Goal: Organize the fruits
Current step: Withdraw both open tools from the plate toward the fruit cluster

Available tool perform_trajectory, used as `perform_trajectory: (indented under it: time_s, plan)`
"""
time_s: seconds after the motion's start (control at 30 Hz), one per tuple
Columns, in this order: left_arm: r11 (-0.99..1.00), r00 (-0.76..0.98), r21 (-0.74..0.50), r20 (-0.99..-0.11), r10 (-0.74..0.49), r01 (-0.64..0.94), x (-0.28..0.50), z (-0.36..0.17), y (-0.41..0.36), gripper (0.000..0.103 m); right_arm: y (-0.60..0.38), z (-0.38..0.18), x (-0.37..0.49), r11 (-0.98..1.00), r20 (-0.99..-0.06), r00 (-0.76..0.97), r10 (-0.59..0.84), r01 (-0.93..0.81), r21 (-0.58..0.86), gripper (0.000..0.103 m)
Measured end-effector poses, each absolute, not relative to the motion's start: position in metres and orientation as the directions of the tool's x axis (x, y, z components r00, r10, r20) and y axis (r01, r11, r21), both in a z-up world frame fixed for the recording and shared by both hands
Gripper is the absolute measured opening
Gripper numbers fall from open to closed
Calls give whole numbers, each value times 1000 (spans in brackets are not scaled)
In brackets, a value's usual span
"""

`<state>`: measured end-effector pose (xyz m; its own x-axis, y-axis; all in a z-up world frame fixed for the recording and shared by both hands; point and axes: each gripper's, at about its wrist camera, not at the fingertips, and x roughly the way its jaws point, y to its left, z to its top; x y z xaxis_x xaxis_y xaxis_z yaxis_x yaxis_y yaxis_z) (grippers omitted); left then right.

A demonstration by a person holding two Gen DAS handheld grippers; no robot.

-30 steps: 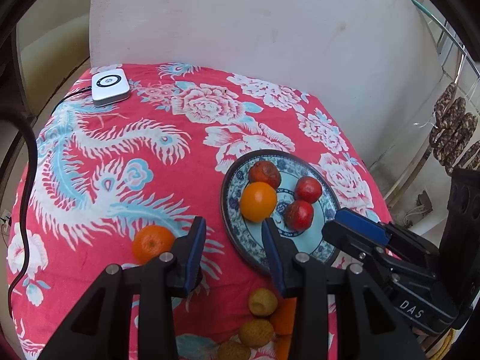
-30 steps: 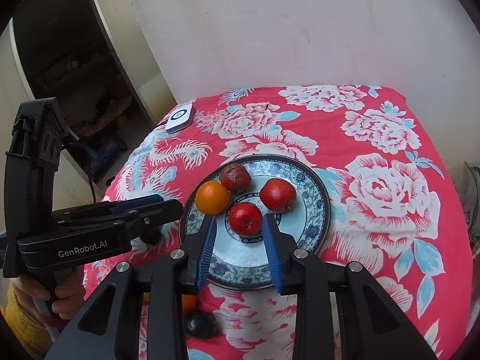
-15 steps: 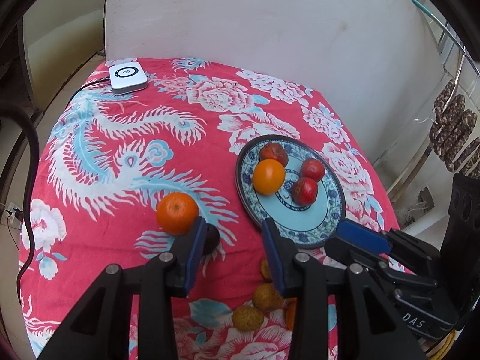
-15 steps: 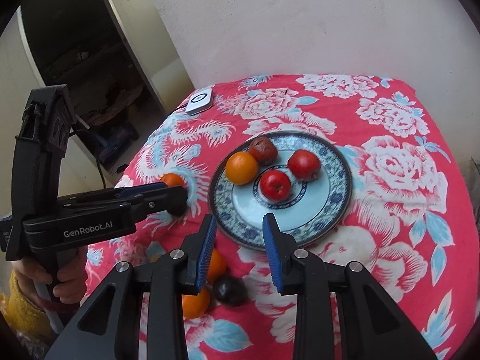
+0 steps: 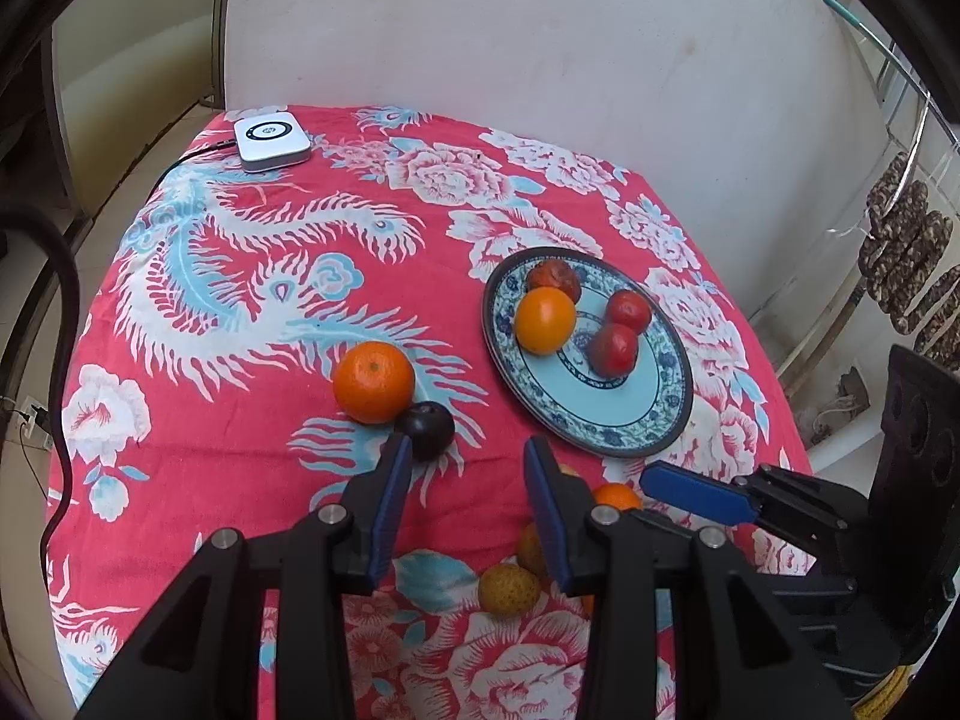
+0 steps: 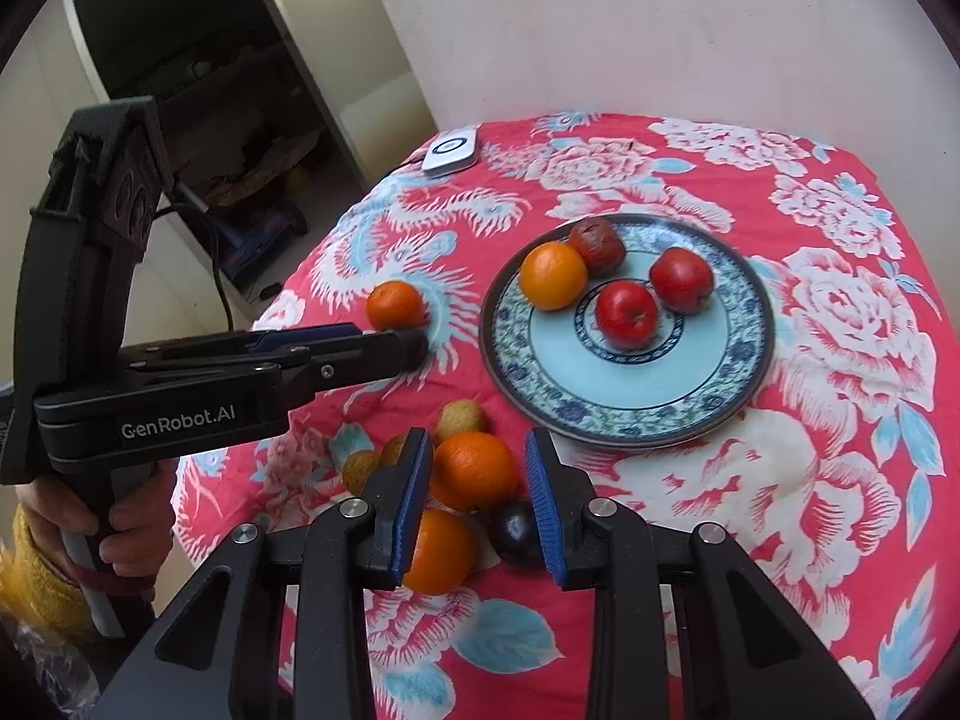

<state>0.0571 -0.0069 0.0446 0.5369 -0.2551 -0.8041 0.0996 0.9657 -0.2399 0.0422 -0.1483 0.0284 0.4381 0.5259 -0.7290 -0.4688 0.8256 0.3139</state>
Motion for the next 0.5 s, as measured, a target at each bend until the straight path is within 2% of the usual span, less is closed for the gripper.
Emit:
perform_trajectory:
  time_s: [0.5]
  plan:
    - [967,522,-238,-815,-252,94,51,41,-6,41,-146,19,46,797,-735,388,556,-500,339,34]
